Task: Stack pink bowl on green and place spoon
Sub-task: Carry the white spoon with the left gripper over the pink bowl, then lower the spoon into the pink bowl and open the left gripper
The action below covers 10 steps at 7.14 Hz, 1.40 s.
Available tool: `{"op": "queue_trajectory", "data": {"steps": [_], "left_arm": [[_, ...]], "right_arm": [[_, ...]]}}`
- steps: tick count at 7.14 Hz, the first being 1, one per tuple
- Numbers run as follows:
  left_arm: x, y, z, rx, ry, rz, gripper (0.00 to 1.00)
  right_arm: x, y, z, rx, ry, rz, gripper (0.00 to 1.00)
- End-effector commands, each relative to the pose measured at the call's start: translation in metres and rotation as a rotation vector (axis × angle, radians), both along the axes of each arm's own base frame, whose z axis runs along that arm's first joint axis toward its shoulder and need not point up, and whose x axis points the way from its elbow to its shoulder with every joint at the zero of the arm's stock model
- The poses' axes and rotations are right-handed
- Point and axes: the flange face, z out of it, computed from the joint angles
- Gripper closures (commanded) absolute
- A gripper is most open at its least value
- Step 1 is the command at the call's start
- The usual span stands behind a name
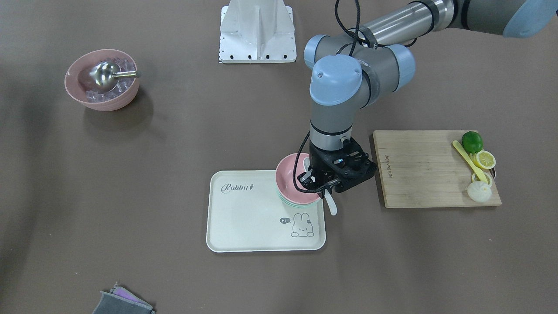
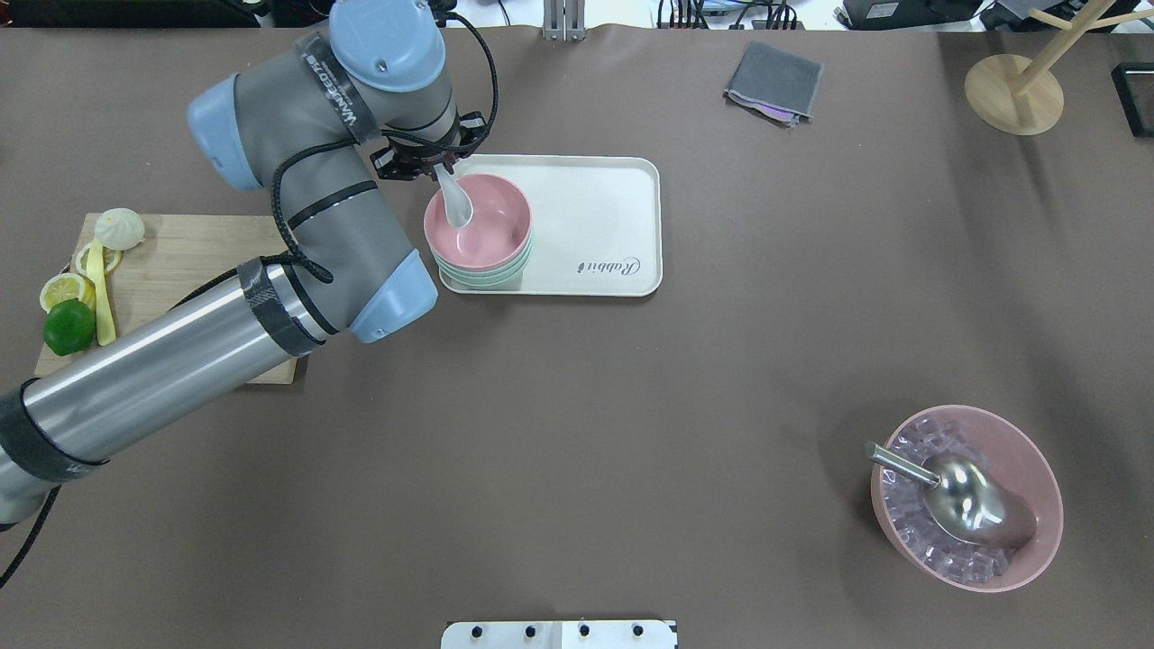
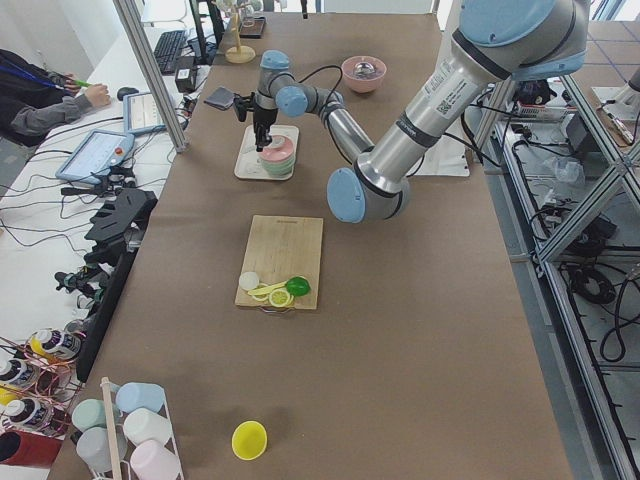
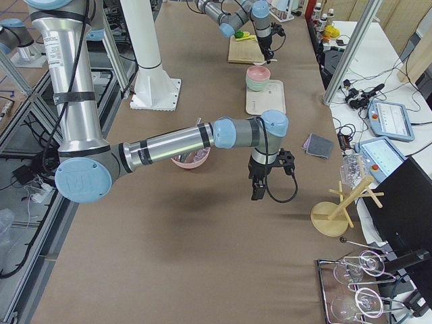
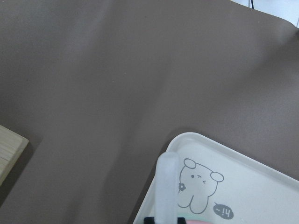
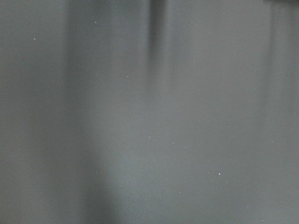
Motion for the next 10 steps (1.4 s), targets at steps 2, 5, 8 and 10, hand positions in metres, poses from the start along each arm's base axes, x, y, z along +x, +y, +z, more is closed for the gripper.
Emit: {"op": "queue_trajectory", "data": {"steps": [2, 5, 8, 10], "left_arm": [[0.022, 0.016, -0.001, 0.010, -0.011, 0.016, 1.00], [0.033, 0.027, -0.005, 0.016, -0.004, 0.036, 0.82], [0.035, 0.028, -0.004, 0.023, 0.003, 0.040, 0.53], [0.035, 0.028, -0.004, 0.024, 0.003, 0.041, 0.40]], "right_arm": [[0.001, 0.002, 0.001, -0.003, -0.001, 0.003, 0.00], [0.002, 0.005, 0.005, -0.011, 0.002, 0.003, 0.00], [0.002, 0.005, 0.006, -0.012, 0.004, 0.003, 0.00], [0.002, 0.008, 0.009, -0.017, 0.005, 0.004, 0.00]]}}
